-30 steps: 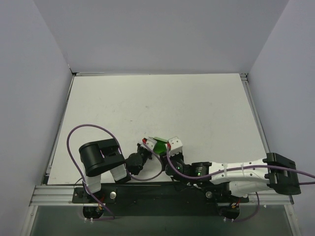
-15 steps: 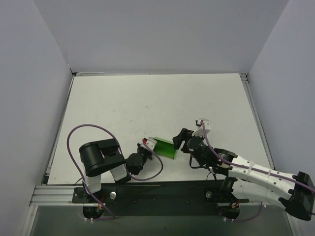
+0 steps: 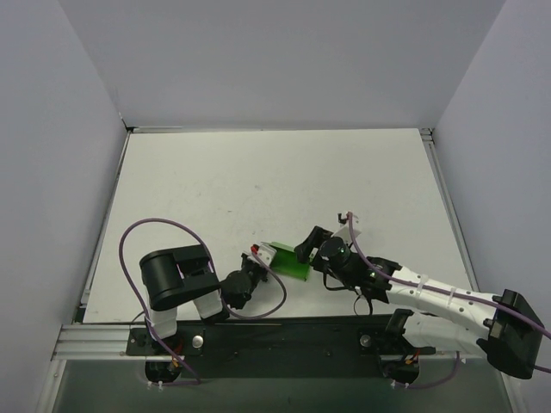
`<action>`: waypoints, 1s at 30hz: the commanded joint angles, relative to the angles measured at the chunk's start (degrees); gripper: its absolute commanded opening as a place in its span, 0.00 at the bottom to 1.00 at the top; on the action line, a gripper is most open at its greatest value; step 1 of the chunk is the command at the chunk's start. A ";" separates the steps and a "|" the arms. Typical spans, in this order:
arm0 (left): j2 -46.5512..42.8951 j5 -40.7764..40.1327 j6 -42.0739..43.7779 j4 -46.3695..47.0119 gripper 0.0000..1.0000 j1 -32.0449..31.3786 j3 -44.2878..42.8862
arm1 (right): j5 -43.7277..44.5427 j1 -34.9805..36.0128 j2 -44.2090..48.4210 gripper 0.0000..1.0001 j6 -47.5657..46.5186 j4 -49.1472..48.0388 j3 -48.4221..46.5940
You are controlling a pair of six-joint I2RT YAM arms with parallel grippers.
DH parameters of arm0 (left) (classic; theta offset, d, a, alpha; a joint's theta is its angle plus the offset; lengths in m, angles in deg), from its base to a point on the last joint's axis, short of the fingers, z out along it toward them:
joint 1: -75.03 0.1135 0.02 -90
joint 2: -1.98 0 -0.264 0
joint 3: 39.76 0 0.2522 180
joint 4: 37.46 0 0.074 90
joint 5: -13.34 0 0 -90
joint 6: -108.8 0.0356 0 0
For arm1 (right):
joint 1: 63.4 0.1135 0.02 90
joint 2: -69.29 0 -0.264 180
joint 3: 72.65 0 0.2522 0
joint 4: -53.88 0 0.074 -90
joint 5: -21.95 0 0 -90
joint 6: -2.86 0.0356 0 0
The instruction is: Fold the paper box
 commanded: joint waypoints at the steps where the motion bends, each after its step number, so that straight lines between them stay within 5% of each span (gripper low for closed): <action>1: 3.61 2.96 -2.11 7.55 0.00 -2.12 2.68 | -0.68 -0.66 -1.88 0.67 4.76 -2.99 1.76; 29: 1.86 6.04 -10.72 7.55 0.00 -3.61 4.18 | -1.82 -2.16 -5.30 0.52 9.25 -5.19 5.81; 30: 1.33 5.51 -10.46 7.46 0.09 -3.61 4.79 | -1.73 -2.16 -5.31 0.52 9.34 -5.01 5.89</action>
